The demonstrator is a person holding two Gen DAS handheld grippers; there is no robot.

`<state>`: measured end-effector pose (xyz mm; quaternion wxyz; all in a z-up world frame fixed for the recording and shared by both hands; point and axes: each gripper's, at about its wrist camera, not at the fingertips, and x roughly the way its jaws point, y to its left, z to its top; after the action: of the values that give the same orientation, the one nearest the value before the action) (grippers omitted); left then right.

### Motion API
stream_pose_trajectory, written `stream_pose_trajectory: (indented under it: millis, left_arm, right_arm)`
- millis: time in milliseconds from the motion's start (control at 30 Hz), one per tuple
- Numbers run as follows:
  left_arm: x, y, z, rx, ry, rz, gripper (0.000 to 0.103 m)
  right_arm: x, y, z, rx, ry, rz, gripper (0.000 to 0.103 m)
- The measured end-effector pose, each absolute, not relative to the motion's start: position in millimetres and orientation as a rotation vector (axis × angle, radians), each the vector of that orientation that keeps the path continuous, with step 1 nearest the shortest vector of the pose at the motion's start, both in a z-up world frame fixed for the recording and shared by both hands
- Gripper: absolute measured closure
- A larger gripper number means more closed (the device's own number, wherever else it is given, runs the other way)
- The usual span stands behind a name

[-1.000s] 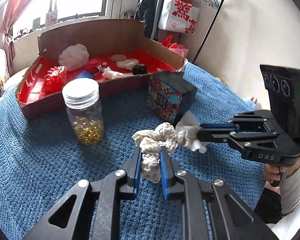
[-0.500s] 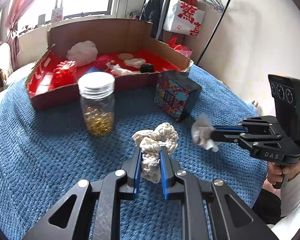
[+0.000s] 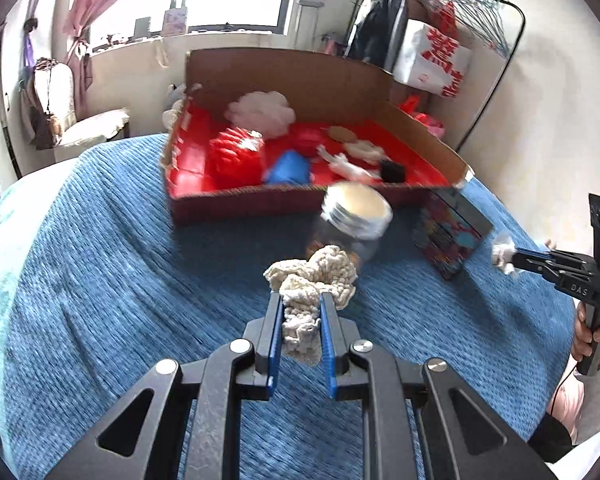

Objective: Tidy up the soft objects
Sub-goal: 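Carry the tissue and cream scrunchie with both tools into the box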

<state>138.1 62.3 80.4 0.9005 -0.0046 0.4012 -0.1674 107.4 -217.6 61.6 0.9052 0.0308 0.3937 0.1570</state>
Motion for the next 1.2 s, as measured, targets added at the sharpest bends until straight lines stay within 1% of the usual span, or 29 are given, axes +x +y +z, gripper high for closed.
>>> stream_pose_trajectory:
  millis: [300, 700, 800, 967, 1200]
  left_arm:
    - [169, 70, 101, -0.025, 0.791, -0.355, 0.085]
    - [205, 57, 123, -0.001, 0.755, -0.409, 0.085]
    - [218, 49, 129, 0.010, 0.751, -0.439, 0.085]
    - [244, 22, 140, 0.050, 0.755, -0.513, 0.085]
    - [297, -32, 143, 0.144, 0.824, -0.608, 0.085]
  right_arm:
    - [141, -221, 86, 0.055, 0.765, 0.322, 0.096]
    - [178, -208, 109, 0.031, 0.714, 0.352, 0.096]
    - [193, -200, 113, -0.017, 0.718, 0.354, 0.096]
    - [224, -186, 115, -0.137, 0.765, 0.358, 0.096]
    - [267, -167, 110, -0.335, 0.885, 0.361, 0.096]
